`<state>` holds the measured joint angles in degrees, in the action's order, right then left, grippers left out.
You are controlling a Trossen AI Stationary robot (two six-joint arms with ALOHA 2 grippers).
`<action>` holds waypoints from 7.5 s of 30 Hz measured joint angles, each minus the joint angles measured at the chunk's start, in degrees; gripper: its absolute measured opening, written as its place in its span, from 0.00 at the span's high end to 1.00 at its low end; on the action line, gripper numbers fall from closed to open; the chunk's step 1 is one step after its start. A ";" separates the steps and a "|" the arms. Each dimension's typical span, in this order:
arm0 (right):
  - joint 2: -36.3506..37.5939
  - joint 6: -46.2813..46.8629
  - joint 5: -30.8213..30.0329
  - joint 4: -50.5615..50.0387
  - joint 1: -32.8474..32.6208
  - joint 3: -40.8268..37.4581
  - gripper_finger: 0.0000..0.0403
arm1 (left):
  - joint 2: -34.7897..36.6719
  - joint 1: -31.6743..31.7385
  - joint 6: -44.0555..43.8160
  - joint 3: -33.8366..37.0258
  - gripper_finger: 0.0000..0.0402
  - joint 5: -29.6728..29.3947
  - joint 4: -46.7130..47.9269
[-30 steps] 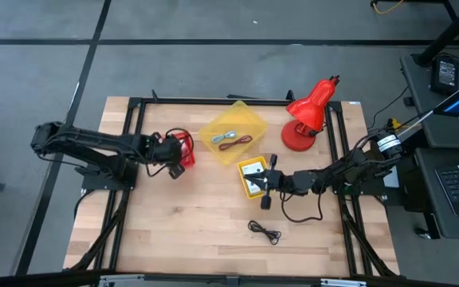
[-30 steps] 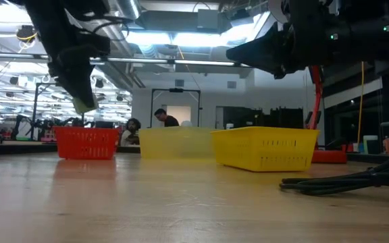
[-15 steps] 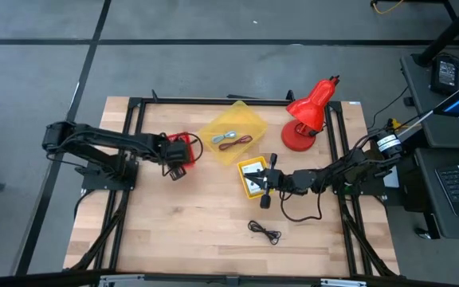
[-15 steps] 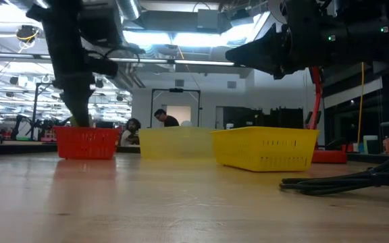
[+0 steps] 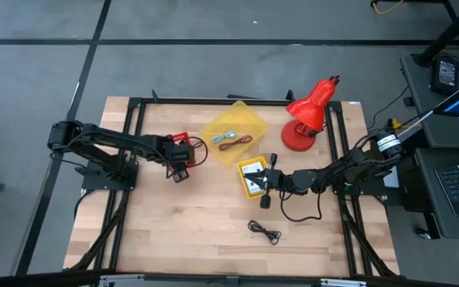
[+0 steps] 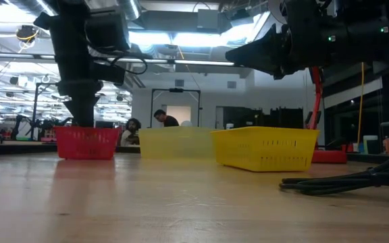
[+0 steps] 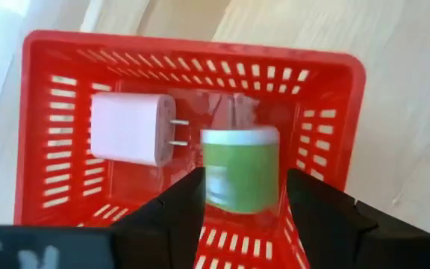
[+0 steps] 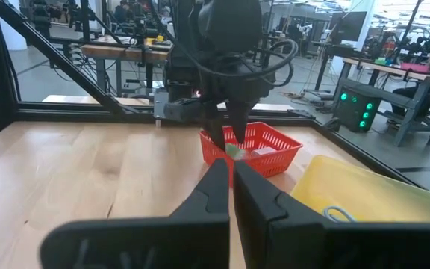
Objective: Pick and place items into bin
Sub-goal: Put the green charger adapter into the red bin, then put the black charger cable into the big yellow bin
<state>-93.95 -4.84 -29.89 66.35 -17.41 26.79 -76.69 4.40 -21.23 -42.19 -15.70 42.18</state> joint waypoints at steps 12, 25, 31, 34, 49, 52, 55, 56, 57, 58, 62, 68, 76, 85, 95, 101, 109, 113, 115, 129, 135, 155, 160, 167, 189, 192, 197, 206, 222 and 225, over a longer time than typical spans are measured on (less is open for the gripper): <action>0.00 -0.13 0.00 0.00 0.00 0.02 0.99 | 7.05 -1.80 3.51 0.00 0.59 -1.81 -0.15; 0.00 -0.04 0.00 0.02 0.00 0.02 0.99 | 21.98 -14.94 9.23 0.00 0.83 -2.64 -10.08; 0.00 0.00 -0.01 0.02 0.00 0.02 0.99 | 24.30 -22.12 12.43 4.66 0.94 -3.24 -21.91; 0.00 0.21 0.00 0.02 0.00 0.02 0.99 | 24.89 -24.64 13.05 8.51 0.99 -3.27 -28.22; 0.04 1.79 3.65 -8.74 -3.09 4.15 0.99 | 24.88 -34.36 20.71 19.35 0.99 -6.16 -53.03; 0.04 3.06 3.71 -18.77 -4.83 8.43 1.00 | 24.88 -34.32 22.33 19.73 0.99 -6.98 -53.34; 0.04 7.00 3.75 -33.69 -6.40 14.81 1.00 | 24.88 -34.32 24.34 20.31 0.99 -7.02 -54.62; 0.04 8.95 3.76 -40.03 -6.89 17.43 1.00 | 24.88 -34.32 24.89 20.31 0.99 -7.02 -54.97; 0.04 11.04 3.75 -47.01 -7.30 20.30 1.00 | 24.88 -34.32 25.37 20.31 0.99 -7.02 -55.06; 0.04 13.41 3.76 -54.11 -7.74 23.17 1.00 | 24.88 -34.32 25.78 20.31 0.99 -7.04 -54.96; 0.04 26.15 3.98 -79.68 -9.04 34.98 0.99 | 24.87 -34.32 27.01 20.31 0.99 -7.02 -54.89; 0.11 35.26 5.11 -94.86 -12.10 46.57 0.99 | 24.86 -34.32 29.12 20.31 0.99 -7.02 -54.90; -0.02 45.12 5.79 -99.33 -17.26 50.40 1.00 | 24.86 -34.32 29.20 20.31 0.99 -7.18 -55.72; -4.93 61.58 11.05 -105.86 -21.16 51.79 1.00 | 24.86 -34.32 26.70 20.31 0.99 -7.19 -55.46; -17.30 65.14 15.17 -125.84 -21.11 68.38 1.00 | 24.86 -34.29 26.98 20.31 0.99 -7.37 -55.42; -19.70 66.23 16.66 -126.94 -21.11 69.64 0.99 | 24.86 -34.29 27.01 20.31 0.99 -7.60 -55.36; -20.02 66.29 18.45 -127.11 -21.11 68.72 0.84 | 24.86 -34.29 26.49 20.31 0.99 -7.61 -55.28; -20.02 66.29 18.45 -127.10 -21.09 68.70 0.74 | 24.86 -34.29 26.49 20.31 0.99 -7.61 -55.28; -20.02 66.31 18.45 -127.08 -21.09 68.70 0.69 | 24.86 -34.29 26.49 20.31 0.99 -7.61 -55.28; -21.12 66.05 17.79 -126.78 -21.03 68.66 0.55 | 24.86 -34.29 26.49 20.31 0.99 -7.61 -55.26; -24.68 65.54 19.46 -127.32 -20.83 68.63 0.55 | 24.86 -34.29 26.47 20.31 0.99 -7.59 -55.26; -31.80 66.08 24.04 -128.71 -16.59 68.63 0.60 | 24.86 -34.29 25.39 20.31 0.99 -7.21 -55.24; -31.78 66.73 24.70 -129.26 -16.44 68.57 0.60 | 24.86 -34.29 25.40 20.31 0.99 -7.19 -55.19; -32.59 67.59 28.68 -130.14 -16.44 68.54 0.73 | 24.86 -34.31 25.24 20.31 0.99 -7.17 -55.19; -29.44 62.78 26.22 -130.71 -16.56 68.21 0.96 | 24.84 -34.29 24.98 20.31 0.99 -7.17 -55.02; -26.36 61.12 22.35 -129.95 -16.50 68.50 0.96 | 24.84 -34.29 24.96 20.31 0.99 -7.17 -55.02; -22.61 56.63 17.92 -128.44 -16.55 68.51 0.96 | 24.79 -34.29 24.67 20.31 0.99 -7.17 -55.00; -20.68 50.87 12.70 -126.20 -17.02 67.64 0.96 | 24.77 -34.30 22.02 20.31 0.99 -7.15 -53.97; -4.25 40.62 -0.26 -69.38 -17.21 30.69 0.96 | 24.70 -35.50 21.86 20.31 0.99 -4.24 -53.51; -1.59 35.18 -2.31 -57.30 -17.20 24.15 0.96 | 24.70 -35.50 21.97 20.31 0.99 -4.29 -53.59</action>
<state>-95.54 30.34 -32.19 9.05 -34.61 50.94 -51.99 -31.09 0.73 -21.89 -20.00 -11.41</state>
